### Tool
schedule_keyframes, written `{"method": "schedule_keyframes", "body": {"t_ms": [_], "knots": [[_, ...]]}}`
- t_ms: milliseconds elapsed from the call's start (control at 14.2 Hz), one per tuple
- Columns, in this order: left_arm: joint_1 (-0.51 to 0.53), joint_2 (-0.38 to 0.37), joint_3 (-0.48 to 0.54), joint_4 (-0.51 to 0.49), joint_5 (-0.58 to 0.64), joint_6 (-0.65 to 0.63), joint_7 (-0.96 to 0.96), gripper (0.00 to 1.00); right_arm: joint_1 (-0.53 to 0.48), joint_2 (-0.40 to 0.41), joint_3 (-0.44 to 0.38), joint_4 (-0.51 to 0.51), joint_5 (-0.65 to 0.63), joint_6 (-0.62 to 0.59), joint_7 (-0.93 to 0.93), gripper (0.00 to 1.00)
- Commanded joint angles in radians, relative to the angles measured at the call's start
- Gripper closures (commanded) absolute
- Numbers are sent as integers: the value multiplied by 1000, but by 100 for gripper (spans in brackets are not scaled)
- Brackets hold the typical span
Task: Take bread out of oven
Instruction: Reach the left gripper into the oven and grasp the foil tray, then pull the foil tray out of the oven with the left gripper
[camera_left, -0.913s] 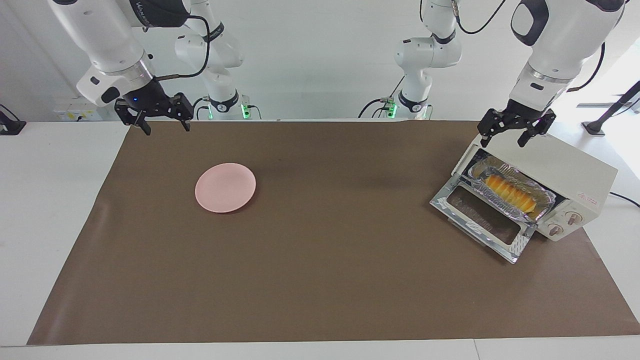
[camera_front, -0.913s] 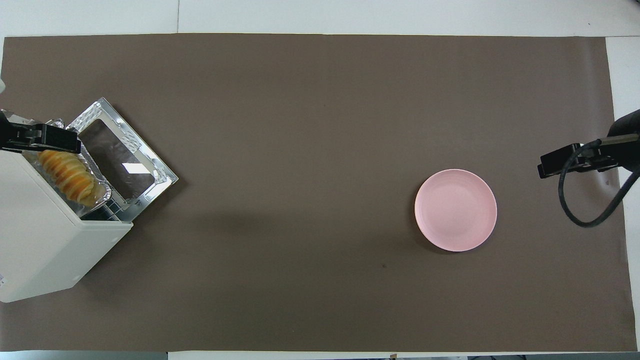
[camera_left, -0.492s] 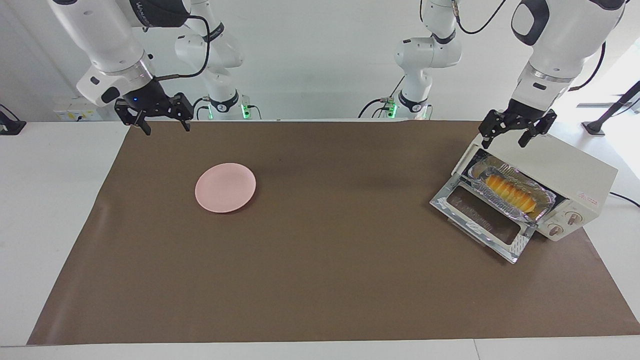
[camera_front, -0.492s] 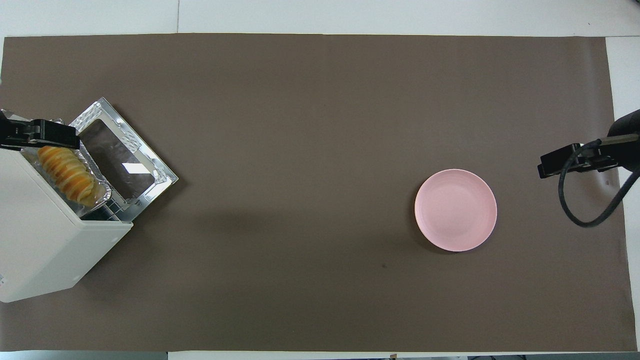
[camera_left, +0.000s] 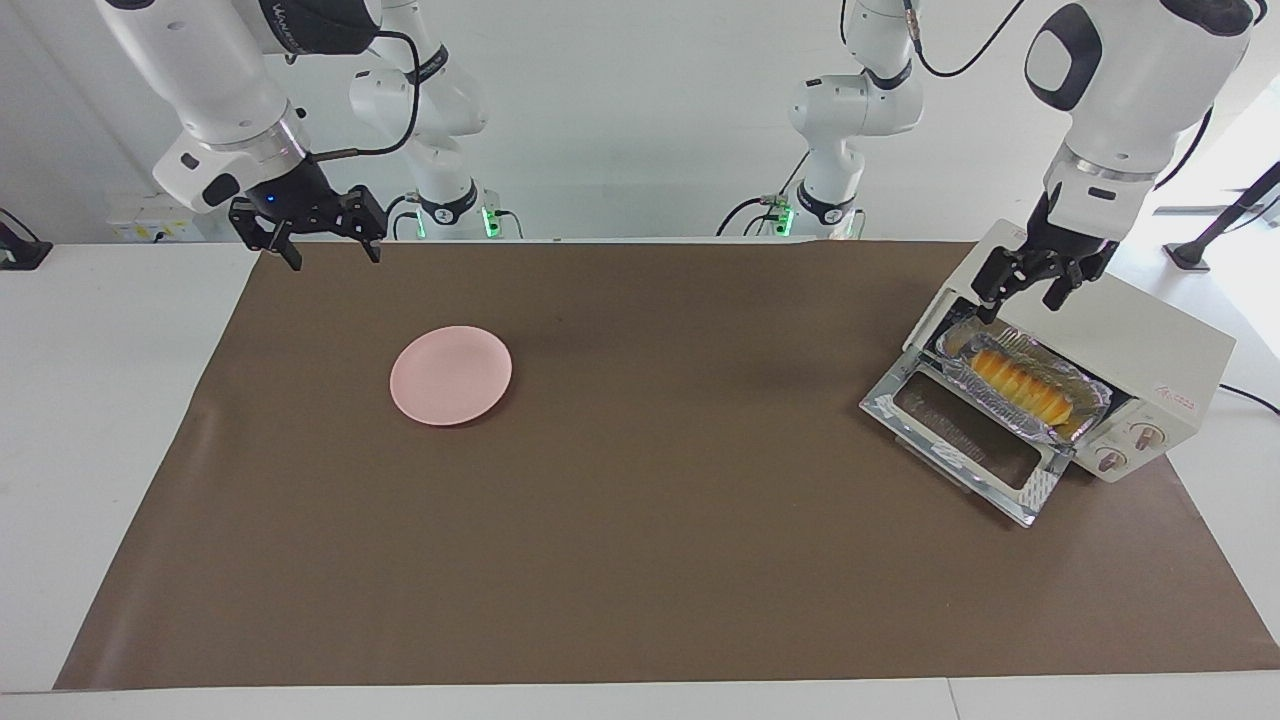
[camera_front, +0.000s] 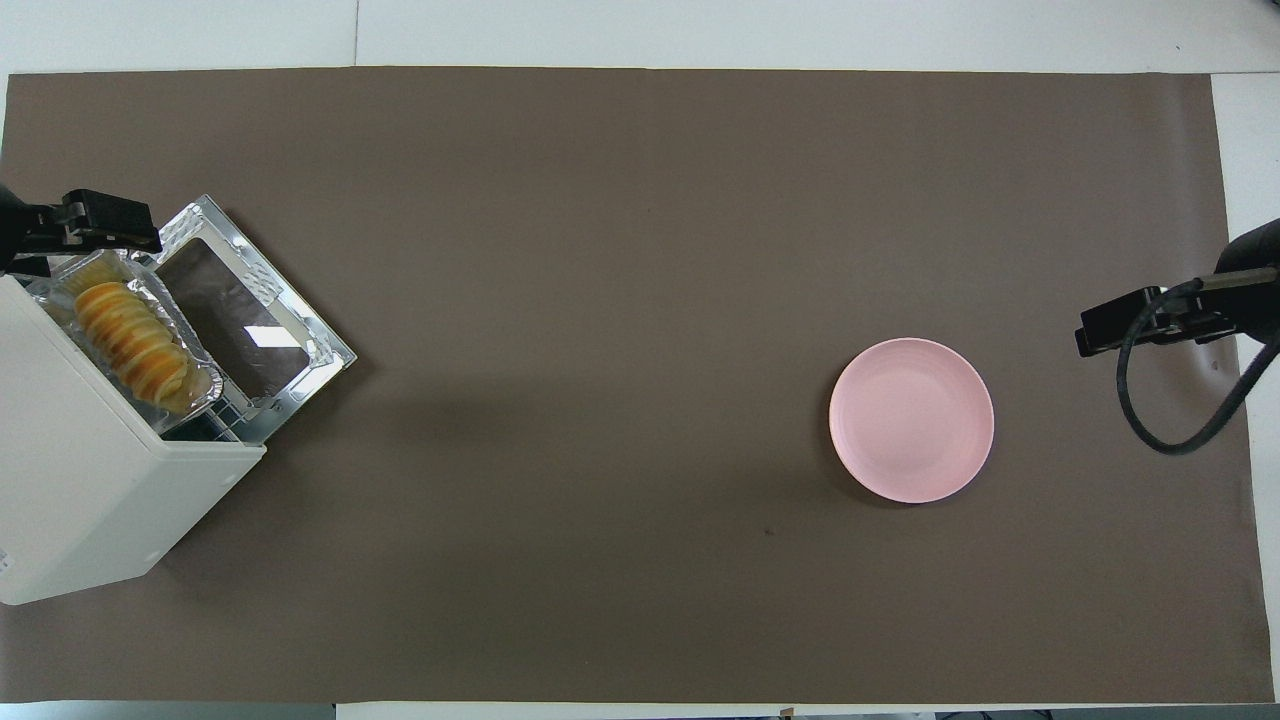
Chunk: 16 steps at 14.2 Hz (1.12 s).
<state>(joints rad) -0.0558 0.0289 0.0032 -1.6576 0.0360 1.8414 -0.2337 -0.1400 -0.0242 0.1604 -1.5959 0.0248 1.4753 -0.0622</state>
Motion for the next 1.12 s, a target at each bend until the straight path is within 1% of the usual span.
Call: {"method": "schedule_keyframes", "body": {"t_ms": [0, 70, 281, 421, 562, 913, 1054], "knots": [[25, 87, -2, -8, 45, 96, -128, 0, -10, -17, 4, -15, 12, -4, -11, 0], [27, 113, -2, -22, 67, 152, -175, 0, -10, -17, 4, -15, 12, -4, -11, 0], [27, 167, -2, -111, 76, 292, -266, 0, -10, -17, 4, -15, 12, -4, -11, 0], [39, 167, 0, -178, 78, 344, -274, 0, -10, -17, 4, -15, 12, -4, -11, 0], [62, 166, 0, -203, 79, 340, -283, 0, -10, -17, 4, -16, 12, -4, -11, 0], [83, 160, 9, -212, 113, 331, -283, 0, -10, -17, 4, -16, 12, -4, -11, 0], [88, 149, 8, -247, 113, 346, -289, 0, -10, -17, 4, -15, 12, -4, -11, 0]]}}
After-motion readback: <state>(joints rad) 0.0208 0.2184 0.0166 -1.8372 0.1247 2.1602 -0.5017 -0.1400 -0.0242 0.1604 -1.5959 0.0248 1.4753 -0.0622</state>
